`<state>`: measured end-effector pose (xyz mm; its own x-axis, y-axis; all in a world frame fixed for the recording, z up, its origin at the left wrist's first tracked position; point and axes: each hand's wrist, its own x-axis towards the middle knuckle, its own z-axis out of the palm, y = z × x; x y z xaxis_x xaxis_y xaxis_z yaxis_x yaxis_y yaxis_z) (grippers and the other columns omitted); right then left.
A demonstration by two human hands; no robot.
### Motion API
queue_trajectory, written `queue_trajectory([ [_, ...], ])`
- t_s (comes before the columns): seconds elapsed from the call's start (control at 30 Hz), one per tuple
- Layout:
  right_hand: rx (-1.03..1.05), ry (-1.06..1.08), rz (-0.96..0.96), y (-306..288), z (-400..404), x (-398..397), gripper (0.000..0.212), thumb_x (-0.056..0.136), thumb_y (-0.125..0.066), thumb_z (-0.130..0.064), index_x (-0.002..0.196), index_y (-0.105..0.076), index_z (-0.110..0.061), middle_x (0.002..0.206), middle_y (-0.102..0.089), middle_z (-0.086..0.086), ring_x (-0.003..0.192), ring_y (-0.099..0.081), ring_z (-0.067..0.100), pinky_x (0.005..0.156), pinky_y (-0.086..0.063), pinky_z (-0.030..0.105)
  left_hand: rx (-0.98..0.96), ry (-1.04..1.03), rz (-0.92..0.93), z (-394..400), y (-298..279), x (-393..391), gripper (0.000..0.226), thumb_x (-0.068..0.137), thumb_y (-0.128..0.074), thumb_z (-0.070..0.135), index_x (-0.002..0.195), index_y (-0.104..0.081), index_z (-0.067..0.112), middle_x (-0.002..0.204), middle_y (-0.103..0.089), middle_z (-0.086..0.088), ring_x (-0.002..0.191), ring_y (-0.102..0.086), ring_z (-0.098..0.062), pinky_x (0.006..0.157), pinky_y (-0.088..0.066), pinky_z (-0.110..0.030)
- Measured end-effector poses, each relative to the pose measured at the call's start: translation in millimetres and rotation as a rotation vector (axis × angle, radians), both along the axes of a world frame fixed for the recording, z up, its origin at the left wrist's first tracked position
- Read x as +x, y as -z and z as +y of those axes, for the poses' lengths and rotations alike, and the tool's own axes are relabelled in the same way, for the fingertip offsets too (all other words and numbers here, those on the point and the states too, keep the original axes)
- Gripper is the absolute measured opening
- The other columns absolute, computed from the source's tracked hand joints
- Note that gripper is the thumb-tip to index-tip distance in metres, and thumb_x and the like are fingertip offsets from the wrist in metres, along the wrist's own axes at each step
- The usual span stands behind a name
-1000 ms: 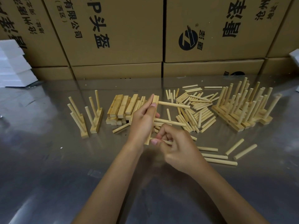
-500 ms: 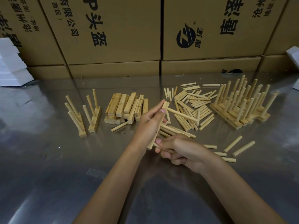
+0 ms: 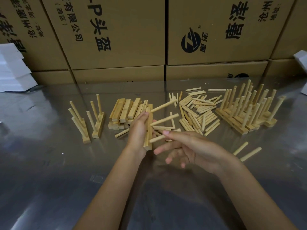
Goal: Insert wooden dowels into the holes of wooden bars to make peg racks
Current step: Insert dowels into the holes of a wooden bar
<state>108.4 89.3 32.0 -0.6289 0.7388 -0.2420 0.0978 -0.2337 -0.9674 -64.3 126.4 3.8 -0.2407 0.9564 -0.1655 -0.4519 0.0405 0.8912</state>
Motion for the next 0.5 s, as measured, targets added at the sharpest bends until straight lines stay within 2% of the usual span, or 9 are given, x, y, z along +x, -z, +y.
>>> queue_trajectory([
  [0.07, 0.038, 0.009, -0.055, 0.7, -3.3, -5.4, 0.050, 0.083, -0.068, -0.055, 0.118, -0.066, -0.020, 0.105, -0.076, 0.006, 0.075, -0.068, 0.015, 0.051, -0.052, 0.020, -0.018, -0.050, -0.030, 0.9, 2.3, -2.7, 0.035, 0.105, -0.046, 0.027, 0.137, -0.058, 0.017, 0.080, -0.061, -0.001, 0.058, -0.052, -0.013, 0.054, -0.047, -0.026],
  [0.17, 0.145, 0.180, -0.150, 9.4, -11.8, -27.6, 0.042, 0.083, -0.070, -0.054, 0.107, -0.068, -0.020, 0.090, -0.077, 0.001, 0.066, -0.068, 0.013, 0.049, -0.052, 0.025, -0.011, -0.156, -0.016, 3.3, 3.9, 1.5, 0.035, 0.105, -0.043, 0.025, 0.136, -0.056, 0.016, 0.078, -0.057, -0.002, 0.055, -0.049, -0.012, 0.052, -0.045, -0.027],
  [0.3, 0.265, 0.415, -0.127, 21.7, -17.1, -46.4, 0.030, 0.081, -0.076, -0.046, 0.088, -0.072, -0.017, 0.076, -0.075, 0.003, 0.058, -0.063, 0.009, 0.045, -0.047, 0.023, -0.018, -0.246, -0.008, 4.7, 1.3, 13.2, 0.023, 0.105, -0.044, 0.022, 0.126, -0.055, 0.026, 0.082, -0.060, -0.004, 0.056, -0.051, -0.014, 0.049, -0.046, -0.024],
  [0.4, 0.251, 0.521, -0.075, 22.5, -10.5, -40.8, 0.018, 0.083, -0.078, -0.032, 0.080, -0.074, -0.015, 0.071, -0.074, 0.003, 0.054, -0.059, 0.007, 0.045, -0.045, 0.022, 0.031, -0.251, -0.048, 2.4, 2.5, 13.3, 0.021, 0.105, -0.044, 0.021, 0.120, -0.056, 0.028, 0.075, -0.067, -0.001, 0.067, -0.059, -0.016, 0.060, -0.052, -0.029],
  [0.43, 0.266, 0.561, -0.084, 23.3, -7.5, -38.3, 0.016, 0.082, -0.079, -0.030, 0.078, -0.075, -0.015, 0.071, -0.074, 0.003, 0.054, -0.057, 0.006, 0.048, -0.044, 0.024, 0.058, -0.236, -0.079, 0.7, 2.1, 11.9, 0.019, 0.105, -0.044, 0.022, 0.118, -0.057, 0.029, 0.078, -0.070, 0.001, 0.073, -0.063, -0.018, 0.062, -0.053, -0.032],
  [0.5, 0.334, 0.633, -0.100, 24.7, -1.9, -33.4, 0.014, 0.080, -0.080, -0.032, 0.079, -0.077, -0.018, 0.070, -0.072, -0.002, 0.055, -0.055, 0.001, 0.054, -0.042, 0.020, 0.071, -0.186, -0.105, 1.3, 3.0, 8.2, 0.023, 0.105, -0.042, 0.027, 0.121, -0.058, 0.023, 0.093, -0.070, -0.006, 0.079, -0.067, -0.021, 0.056, -0.056, -0.034],
])
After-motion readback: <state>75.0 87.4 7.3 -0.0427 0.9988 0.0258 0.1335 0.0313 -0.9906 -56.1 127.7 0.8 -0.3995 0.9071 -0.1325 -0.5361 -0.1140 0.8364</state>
